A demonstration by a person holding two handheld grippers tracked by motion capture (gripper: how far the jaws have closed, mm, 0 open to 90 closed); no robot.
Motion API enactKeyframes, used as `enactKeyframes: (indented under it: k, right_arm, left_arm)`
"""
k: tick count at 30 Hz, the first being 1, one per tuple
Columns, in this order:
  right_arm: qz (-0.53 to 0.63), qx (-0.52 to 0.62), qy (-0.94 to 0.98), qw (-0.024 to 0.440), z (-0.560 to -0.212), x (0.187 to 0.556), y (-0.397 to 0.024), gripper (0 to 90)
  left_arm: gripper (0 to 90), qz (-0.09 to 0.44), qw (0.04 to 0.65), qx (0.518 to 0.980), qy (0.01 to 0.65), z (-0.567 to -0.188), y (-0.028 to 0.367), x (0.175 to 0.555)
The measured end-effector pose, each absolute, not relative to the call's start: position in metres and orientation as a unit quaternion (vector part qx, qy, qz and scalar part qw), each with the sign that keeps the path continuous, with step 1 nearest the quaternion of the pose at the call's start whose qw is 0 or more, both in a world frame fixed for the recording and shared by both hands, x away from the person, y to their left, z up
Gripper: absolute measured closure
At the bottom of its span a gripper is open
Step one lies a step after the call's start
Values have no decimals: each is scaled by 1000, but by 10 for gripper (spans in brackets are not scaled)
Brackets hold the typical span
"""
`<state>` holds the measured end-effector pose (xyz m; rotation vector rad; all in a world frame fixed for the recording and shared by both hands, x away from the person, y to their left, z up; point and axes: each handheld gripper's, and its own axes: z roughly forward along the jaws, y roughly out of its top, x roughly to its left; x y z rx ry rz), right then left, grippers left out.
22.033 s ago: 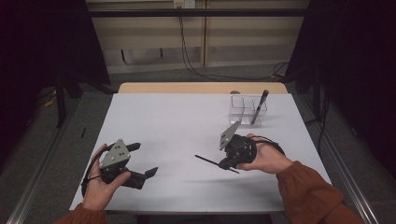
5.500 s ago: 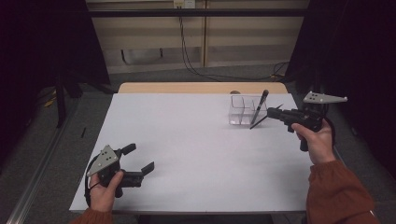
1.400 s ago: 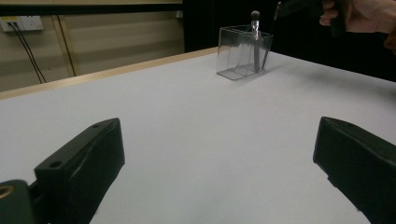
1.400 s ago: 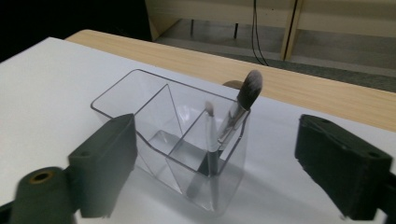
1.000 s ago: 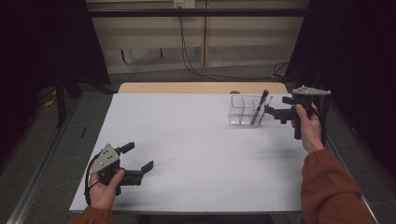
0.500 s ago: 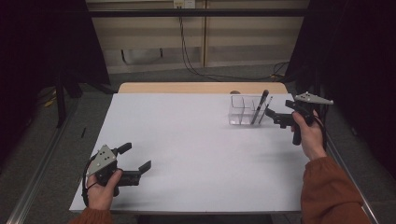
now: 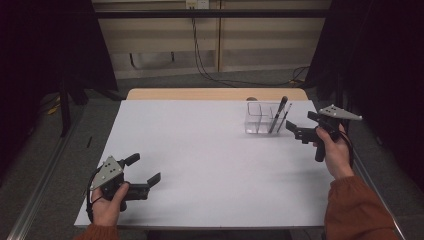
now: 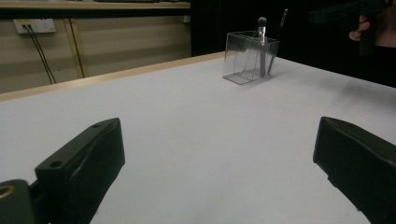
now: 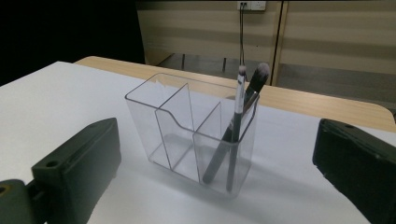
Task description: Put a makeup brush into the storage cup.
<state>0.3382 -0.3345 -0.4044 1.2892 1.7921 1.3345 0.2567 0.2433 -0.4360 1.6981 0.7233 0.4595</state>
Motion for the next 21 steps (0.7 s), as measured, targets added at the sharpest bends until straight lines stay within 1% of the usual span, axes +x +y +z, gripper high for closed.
enactKeyframes:
  k: [8, 12, 21]
  right_arm:
    - [502, 475, 662, 291, -405, 318, -331, 6]
    - [511, 477, 656, 285, -410, 306, -330, 6]
    - [516, 473, 653, 288, -417, 285, -324, 6]
  left_arm:
    - [19, 201, 581, 724, 312, -436, 244, 256]
    - [19, 200, 581, 724, 313, -436, 244, 256]
    - [22, 204, 581, 724, 310, -436, 245, 254]
